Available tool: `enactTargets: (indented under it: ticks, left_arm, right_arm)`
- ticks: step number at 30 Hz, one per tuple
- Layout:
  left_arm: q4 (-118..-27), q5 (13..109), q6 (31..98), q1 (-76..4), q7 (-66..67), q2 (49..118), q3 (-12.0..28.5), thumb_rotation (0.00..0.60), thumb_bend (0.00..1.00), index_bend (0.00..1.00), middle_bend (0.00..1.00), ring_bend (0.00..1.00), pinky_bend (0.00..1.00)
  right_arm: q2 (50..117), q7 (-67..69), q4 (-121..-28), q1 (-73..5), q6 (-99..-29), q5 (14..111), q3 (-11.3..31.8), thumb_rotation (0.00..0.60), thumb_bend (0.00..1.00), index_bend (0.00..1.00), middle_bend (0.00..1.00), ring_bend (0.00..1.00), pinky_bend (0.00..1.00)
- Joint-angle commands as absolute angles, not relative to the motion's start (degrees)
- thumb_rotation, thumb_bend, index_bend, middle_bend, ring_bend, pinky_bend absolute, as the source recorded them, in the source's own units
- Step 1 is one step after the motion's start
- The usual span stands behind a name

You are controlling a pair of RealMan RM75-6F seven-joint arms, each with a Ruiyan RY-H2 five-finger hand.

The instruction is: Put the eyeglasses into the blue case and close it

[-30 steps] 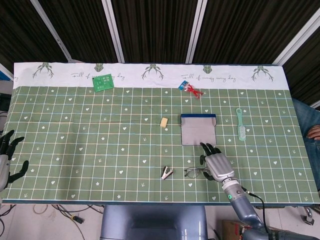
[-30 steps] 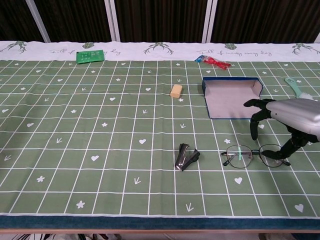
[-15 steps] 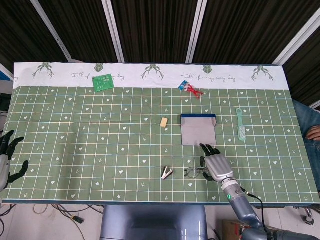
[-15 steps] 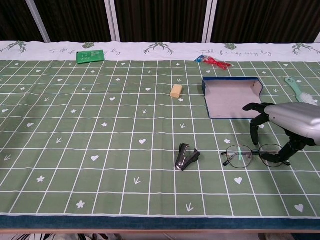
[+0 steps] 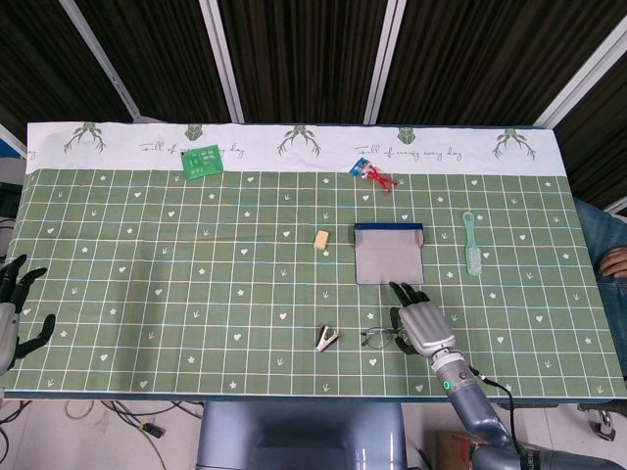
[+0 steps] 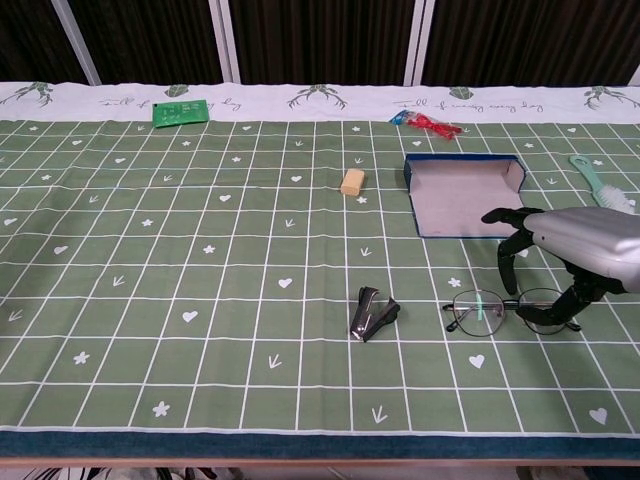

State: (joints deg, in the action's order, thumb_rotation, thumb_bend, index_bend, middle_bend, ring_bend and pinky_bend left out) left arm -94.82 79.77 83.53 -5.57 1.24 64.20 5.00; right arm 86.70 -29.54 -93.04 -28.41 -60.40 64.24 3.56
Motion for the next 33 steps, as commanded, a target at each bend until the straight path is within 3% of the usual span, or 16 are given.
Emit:
enactTargets:
  ticks: [1, 33]
  left_arm:
    - [-94.81, 79.73, 83.51, -5.58, 1.26, 64.21, 5.02, 0.600, 0.38, 0.15, 0.00, 0.00, 0.00]
    - [-94.81, 79.64, 83.50, -5.61, 1.46, 64.24, 5.05, 0.600, 0.38, 0.15, 0.00, 0.00, 0.00]
  right_arm:
    - [86.87, -29.50, -92.87, -28.48, -60.32, 63.99, 3.62, 0.600, 0.41, 0.56, 0.03, 0.04, 0.19]
    - [87.64, -30.82, -93.08, -29.63, -60.40, 62.39, 3.74, 0.600, 0.44, 0.57, 0.03, 0.04, 0.19]
